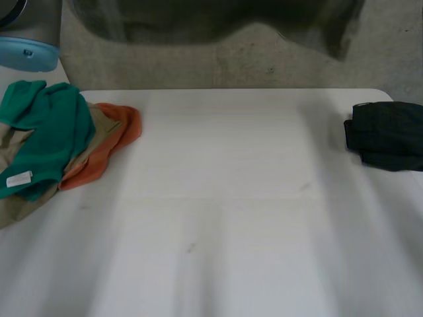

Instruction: Fold the laundry.

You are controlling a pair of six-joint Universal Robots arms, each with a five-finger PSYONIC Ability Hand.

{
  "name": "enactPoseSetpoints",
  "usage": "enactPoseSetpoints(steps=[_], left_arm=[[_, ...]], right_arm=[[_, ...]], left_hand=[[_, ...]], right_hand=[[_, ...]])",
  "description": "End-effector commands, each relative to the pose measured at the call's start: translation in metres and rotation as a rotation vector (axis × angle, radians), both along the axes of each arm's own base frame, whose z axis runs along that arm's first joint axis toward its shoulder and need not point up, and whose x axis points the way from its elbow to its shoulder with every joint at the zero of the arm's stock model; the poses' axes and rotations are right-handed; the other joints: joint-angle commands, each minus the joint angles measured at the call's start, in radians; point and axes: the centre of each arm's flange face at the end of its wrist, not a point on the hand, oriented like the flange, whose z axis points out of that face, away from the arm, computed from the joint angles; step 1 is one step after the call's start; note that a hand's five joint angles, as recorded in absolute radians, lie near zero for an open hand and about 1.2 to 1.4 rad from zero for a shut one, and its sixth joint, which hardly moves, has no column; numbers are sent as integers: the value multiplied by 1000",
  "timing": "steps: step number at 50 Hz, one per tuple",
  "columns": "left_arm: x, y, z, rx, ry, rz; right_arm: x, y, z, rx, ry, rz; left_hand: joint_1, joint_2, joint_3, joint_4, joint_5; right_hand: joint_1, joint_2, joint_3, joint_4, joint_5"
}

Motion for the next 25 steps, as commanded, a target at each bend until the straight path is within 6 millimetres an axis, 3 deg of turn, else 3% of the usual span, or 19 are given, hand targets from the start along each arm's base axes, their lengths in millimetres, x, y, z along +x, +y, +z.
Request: enactPoseSetpoints(steps=[1, 2, 5, 6, 12, 13, 14, 17, 20, 22, 25], left_arm=[[9, -17, -86, 292, -135, 12], [10, -18, -109, 351, -169, 3], [14, -19, -146, 439, -225, -11], [15, -16, -172, 498, -265, -26], [24, -3, -254, 683, -408, -60], [26, 1, -274, 719, -466, -64], [27, 3, -283, 737, -490, -68], [36, 9, -307, 781, -595, -54], [44, 13, -316, 813, -677, -34], [49, 16, -311, 813, -726, -17], [52, 18, -293, 795, -708, -2]], right_arm=[[6, 17, -63, 206, 103, 88], [8, 21, -84, 273, 128, 111], [10, 28, -119, 384, 167, 150], [11, 31, -145, 458, 194, 172], [12, 40, -237, 714, 281, 216], [10, 41, -258, 774, 311, 204], [8, 41, -267, 800, 323, 196], [1, 43, -293, 895, 379, 156], [-4, 47, -304, 952, 415, 134], [-6, 48, -302, 957, 420, 125], [-6, 50, -295, 944, 407, 124]], left_hand=[[262, 201, 210, 202, 222], [262, 201, 210, 202, 222], [262, 201, 210, 202, 222], [262, 201, 210, 202, 222], [262, 201, 210, 202, 222], [192, 131, 140, 132, 152], [160, 99, 108, 100, 120], [16, -45, -36, -44, -24], [-195, -256, -247, -255, -235], [-441, -502, -493, -501, -481], [-595, -656, -647, -655, -635]], right_hand=[[260, 222, 208, 200, 188], [260, 222, 208, 200, 188], [260, 222, 208, 200, 188], [260, 222, 208, 200, 188], [260, 222, 208, 200, 188], [260, 222, 208, 200, 188], [260, 222, 208, 200, 188], [260, 222, 208, 200, 188], [260, 222, 208, 200, 188], [260, 222, 208, 200, 188], [260, 222, 208, 200, 188]])
